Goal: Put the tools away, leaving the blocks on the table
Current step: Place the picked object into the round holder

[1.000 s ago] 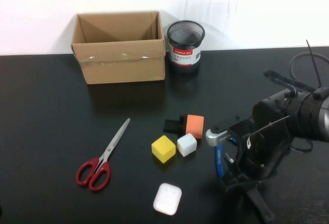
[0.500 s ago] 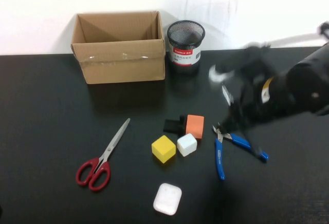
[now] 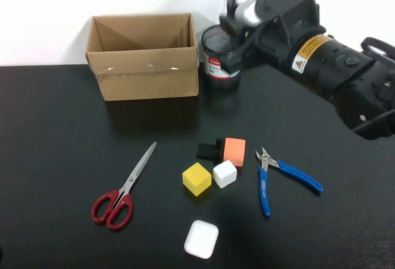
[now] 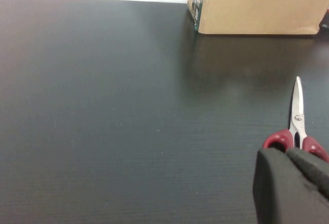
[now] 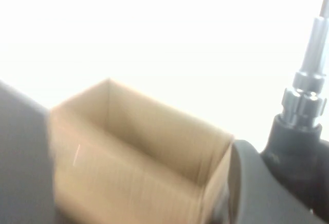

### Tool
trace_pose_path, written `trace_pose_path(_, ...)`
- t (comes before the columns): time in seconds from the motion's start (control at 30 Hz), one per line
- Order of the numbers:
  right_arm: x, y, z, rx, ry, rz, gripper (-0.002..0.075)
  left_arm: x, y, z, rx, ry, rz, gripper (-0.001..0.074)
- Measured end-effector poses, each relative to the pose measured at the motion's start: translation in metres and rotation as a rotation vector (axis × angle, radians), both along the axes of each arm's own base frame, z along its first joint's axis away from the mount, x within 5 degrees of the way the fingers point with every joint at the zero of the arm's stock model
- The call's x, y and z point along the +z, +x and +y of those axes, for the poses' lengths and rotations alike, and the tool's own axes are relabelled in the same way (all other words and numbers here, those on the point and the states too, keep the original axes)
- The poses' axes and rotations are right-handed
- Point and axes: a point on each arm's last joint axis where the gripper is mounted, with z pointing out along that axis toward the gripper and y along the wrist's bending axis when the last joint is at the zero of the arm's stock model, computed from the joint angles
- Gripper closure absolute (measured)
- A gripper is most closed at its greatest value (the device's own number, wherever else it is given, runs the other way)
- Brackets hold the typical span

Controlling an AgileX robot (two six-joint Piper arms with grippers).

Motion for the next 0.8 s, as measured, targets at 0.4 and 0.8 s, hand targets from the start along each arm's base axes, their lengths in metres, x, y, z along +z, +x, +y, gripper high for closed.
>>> trace_pose_path(0.4, -0.035, 0.085, 0.008, -0.035, 0.056, 0.006, 0.0729, 0.000, 0.000, 0.000, 0.000, 0.000, 0.000, 0.0739)
trace_pose_path(0.8, -0.061, 0.129, 0.019, -0.062, 0.023, 0.064, 0.0532, 0.000, 0.000, 0.000, 0.000, 0.000, 0.000, 0.0739)
